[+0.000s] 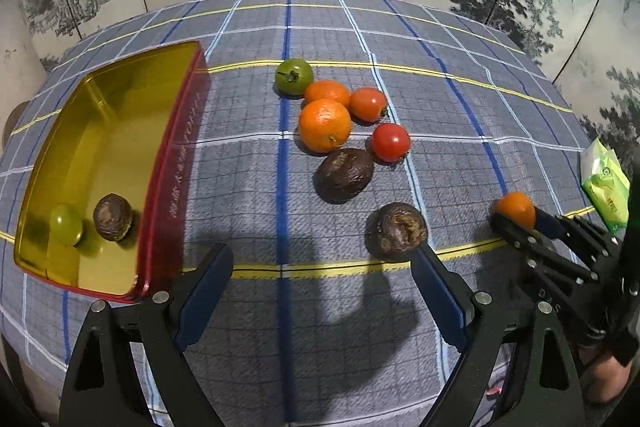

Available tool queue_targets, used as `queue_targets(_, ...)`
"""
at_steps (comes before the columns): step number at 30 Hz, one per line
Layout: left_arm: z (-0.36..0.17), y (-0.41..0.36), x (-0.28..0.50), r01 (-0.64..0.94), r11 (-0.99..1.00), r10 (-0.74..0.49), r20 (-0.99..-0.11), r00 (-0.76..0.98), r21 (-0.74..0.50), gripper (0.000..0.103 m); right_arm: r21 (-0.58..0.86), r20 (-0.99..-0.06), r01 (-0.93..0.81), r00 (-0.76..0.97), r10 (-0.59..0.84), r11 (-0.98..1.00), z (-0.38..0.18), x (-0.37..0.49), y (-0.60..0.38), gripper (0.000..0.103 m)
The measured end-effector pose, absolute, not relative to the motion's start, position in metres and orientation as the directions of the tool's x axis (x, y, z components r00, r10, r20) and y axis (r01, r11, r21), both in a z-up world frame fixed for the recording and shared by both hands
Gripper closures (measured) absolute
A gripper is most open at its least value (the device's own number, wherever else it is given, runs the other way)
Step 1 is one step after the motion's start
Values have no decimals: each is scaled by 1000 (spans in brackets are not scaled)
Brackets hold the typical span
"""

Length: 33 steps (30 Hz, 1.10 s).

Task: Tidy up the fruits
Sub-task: 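Grasp the second brown passion fruit with the left gripper while the right gripper holds the tangerine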

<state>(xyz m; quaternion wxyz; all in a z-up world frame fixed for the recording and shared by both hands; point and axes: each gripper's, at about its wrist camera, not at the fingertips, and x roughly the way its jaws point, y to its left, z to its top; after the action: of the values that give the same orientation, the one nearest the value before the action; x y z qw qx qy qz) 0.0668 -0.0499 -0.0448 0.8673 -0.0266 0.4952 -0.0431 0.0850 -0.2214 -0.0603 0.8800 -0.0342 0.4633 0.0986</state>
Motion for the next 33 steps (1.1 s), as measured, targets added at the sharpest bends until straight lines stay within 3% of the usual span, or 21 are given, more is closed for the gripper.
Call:
queue_targets(13,-58,-83,80,88,992,-119,-871,476,-87,15,51,-809,-149,573,128,988,-62,70,-237,71)
queue_targets(18,-65,-89,87,94,992,-120,-880,460,-86,32,61,-806,-147,576,135,987,-61,69,-237,71)
queue_targets(25,-72,-94,91,104,991,-124,-881,456,-86,37,64,-805,-143,578,136,988,-62,69,-238,71)
queue_targets(28,-73,-94,90,116,990,-129,-881,456,-85,48,65,-805,-144,577,137,987,-62,69,-238,71)
queue_targets(30,-72,-93,89,129,989,-130,-880,457,-79,60,64,-805,-144,577,136,988,-62,69,-238,71)
queue_targets(33,-72,-86,87,125,989,-132,-880,455,-83,61,60,-805,-144,579,133,988,-62,69,-238,71)
